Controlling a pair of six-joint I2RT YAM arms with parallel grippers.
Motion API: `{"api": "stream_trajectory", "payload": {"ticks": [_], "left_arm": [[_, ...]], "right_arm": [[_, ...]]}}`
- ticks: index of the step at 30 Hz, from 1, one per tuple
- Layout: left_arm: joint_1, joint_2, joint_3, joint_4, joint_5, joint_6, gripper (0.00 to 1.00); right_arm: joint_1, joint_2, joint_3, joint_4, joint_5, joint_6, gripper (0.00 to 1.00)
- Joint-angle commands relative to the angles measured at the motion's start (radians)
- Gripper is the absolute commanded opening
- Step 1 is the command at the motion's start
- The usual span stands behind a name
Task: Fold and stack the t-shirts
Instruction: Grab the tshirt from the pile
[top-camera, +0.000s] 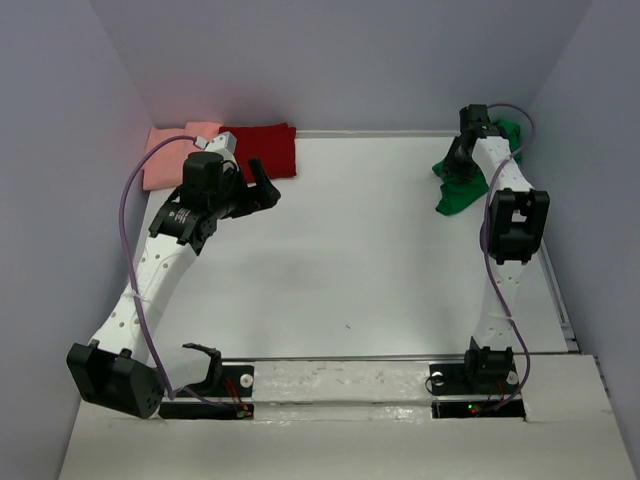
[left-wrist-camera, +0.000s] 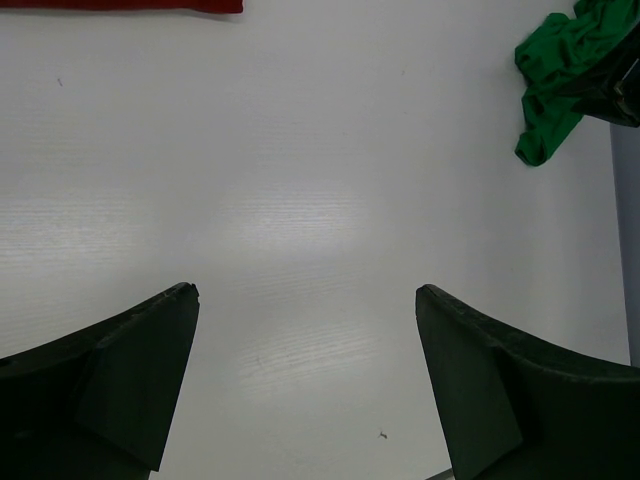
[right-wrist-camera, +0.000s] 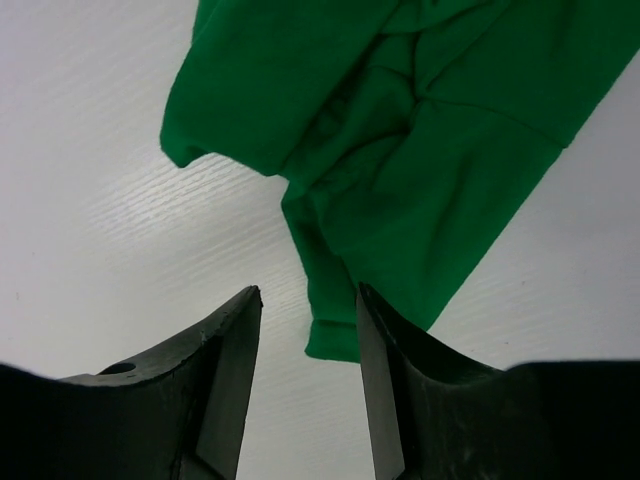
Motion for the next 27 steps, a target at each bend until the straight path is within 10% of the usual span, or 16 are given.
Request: {"api": "stream_trajectory", "payload": {"ticks": [1, 27], "left_arm": [[0.002, -0.019, 0.003, 0.016, 0.001, 0.02, 0.99], [0.002, 0.008, 0.012, -0.004, -0.025, 0.042, 0.99]], "right_arm": [[-0.028, -0.003, 0.046, 0.009, 0.059, -0.031, 0.46], [-0.028, 0.073, 0.004, 0.003, 0.061, -0.031, 0.53]]}}
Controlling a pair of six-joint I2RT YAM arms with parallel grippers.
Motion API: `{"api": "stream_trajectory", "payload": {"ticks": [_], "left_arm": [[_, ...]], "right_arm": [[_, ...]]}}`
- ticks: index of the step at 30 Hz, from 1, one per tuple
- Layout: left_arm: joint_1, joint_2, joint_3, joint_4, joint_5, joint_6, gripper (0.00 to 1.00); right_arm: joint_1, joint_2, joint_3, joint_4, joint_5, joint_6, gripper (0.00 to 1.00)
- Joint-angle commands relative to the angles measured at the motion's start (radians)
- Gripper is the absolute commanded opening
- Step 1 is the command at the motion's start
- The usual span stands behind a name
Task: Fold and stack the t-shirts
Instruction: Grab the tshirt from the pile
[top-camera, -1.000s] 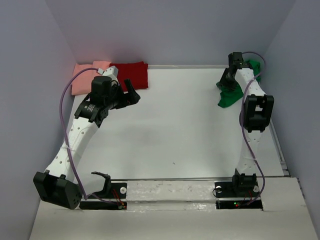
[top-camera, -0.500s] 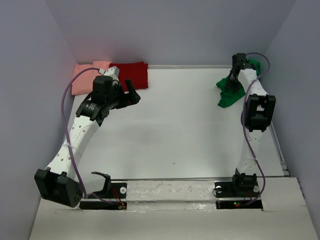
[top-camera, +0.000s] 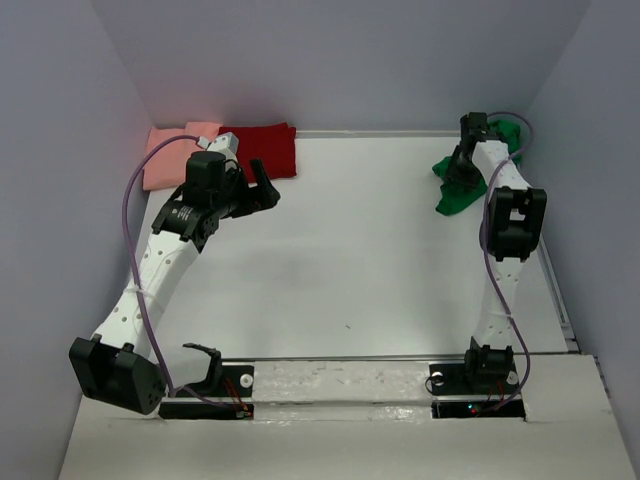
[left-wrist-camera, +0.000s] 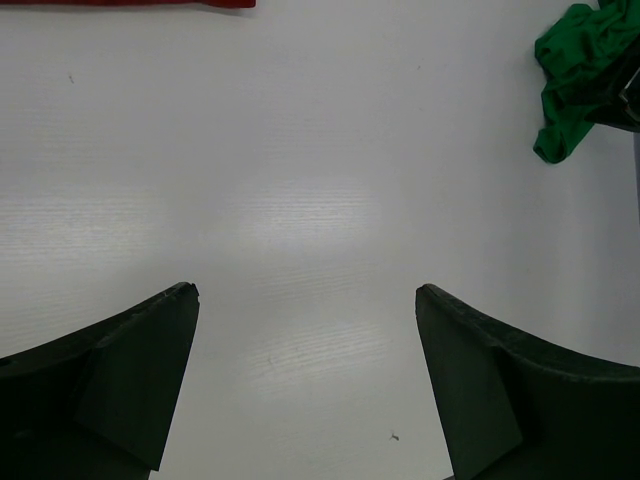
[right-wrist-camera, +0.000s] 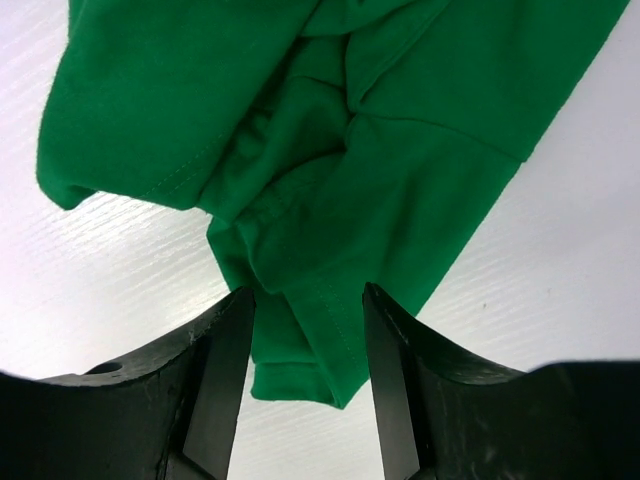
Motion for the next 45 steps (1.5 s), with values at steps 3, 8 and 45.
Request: {"api": "stream_trajectory", "payload": {"ticks": [3, 8, 45], "left_arm": [[0.002, -0.012, 0.012, -0.012, -0.016, 0.023, 0.99], [0.002, -0.014, 0.013, -0.019, -0.025, 0.024, 0.99], [0.004, 0.048, 0.05, -0.006, -0.024, 0.038, 0.99]], "right_arm": [[0.0, 0.034, 0.024, 0.007, -0.003, 0.001, 0.53], [0.0, 0.06, 0.053, 0.007, -0.003, 0.003, 0.52], [0.0, 0.112, 0.151, -0.017, -0.068, 0.011, 0.0]]}}
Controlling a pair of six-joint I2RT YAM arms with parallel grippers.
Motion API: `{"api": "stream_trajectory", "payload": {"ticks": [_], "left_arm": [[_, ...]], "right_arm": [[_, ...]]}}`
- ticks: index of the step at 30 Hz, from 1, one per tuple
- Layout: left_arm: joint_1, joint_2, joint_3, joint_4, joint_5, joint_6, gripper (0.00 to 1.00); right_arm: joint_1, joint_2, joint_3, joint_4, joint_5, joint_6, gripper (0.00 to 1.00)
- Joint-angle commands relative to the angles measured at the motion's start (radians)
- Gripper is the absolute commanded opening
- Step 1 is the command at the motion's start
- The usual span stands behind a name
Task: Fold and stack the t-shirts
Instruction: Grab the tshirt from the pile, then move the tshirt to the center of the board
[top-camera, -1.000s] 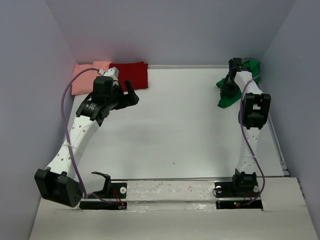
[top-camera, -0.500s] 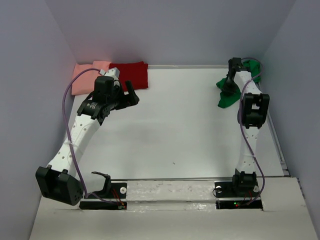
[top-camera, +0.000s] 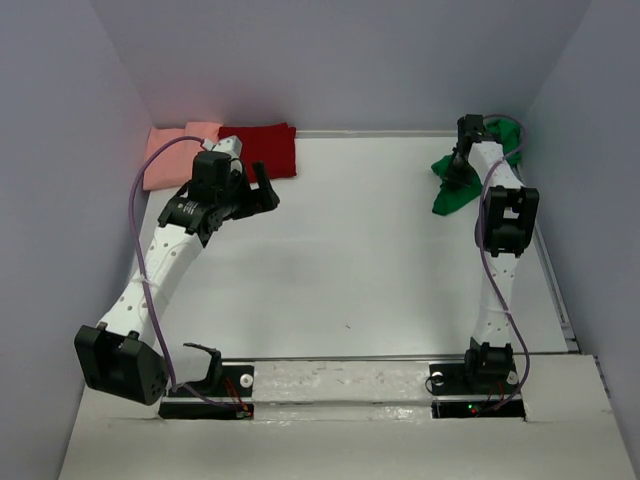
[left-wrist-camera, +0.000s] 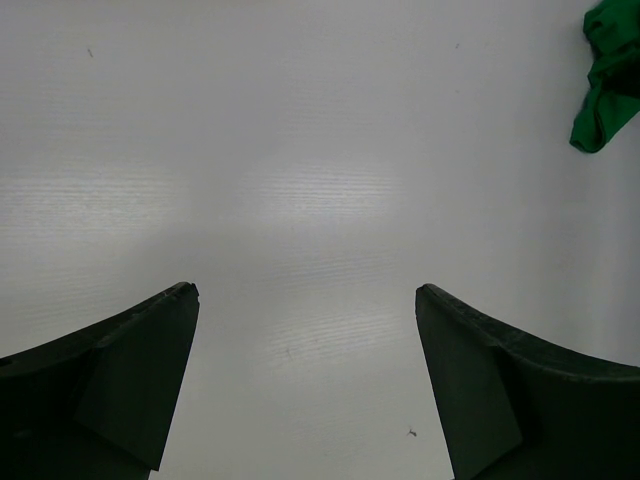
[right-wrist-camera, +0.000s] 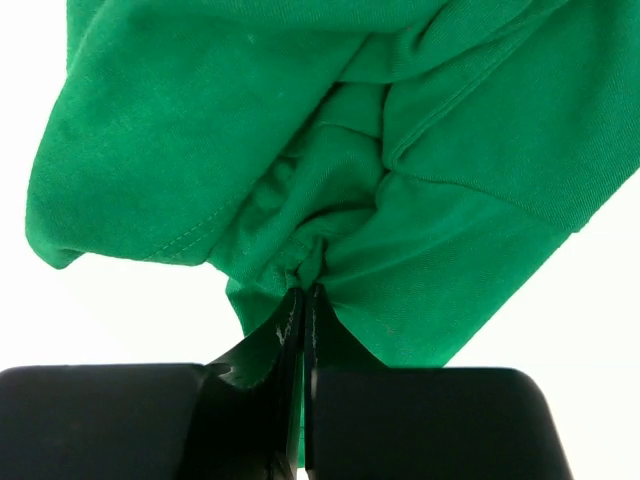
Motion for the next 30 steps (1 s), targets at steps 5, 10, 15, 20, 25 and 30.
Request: {"api": "stream_trajectory", "payload": {"ticks": [5, 10, 15, 20, 25, 30], "left_arm": [[0.004, 0.025, 0.058, 0.045, 0.025, 0.031, 0.99], [0.004, 0.033, 0.071, 0.062, 0.038, 0.037, 0.99], [0.005, 0.007, 0.051, 0.075, 0.041, 0.039, 0.99], [0.004, -0.024, 0.019, 0.083, 0.035, 0.046, 0.99], [0.005, -0.024, 0.021, 0.05, -0.017, 0.059, 0.99], [0.019, -0.009, 0.031, 0.016, -0.086, 0.053, 0.99]], "right_arm": [[0.015, -0.073, 0.051, -0.049, -0.071, -0.001, 0.0], [0.086, -0.202, 0.058, -0.139, -0.209, 0.014, 0.0], [0.237, -0.28, 0.042, -0.232, -0.368, 0.052, 0.0], [0.446, -0.256, 0.093, -0.328, -0.593, 0.121, 0.0], [0.587, -0.202, 0.29, -0.49, -0.797, 0.161, 0.0], [0.566, -0.365, 0.349, -0.475, -0.888, 0.239, 0.0]]}}
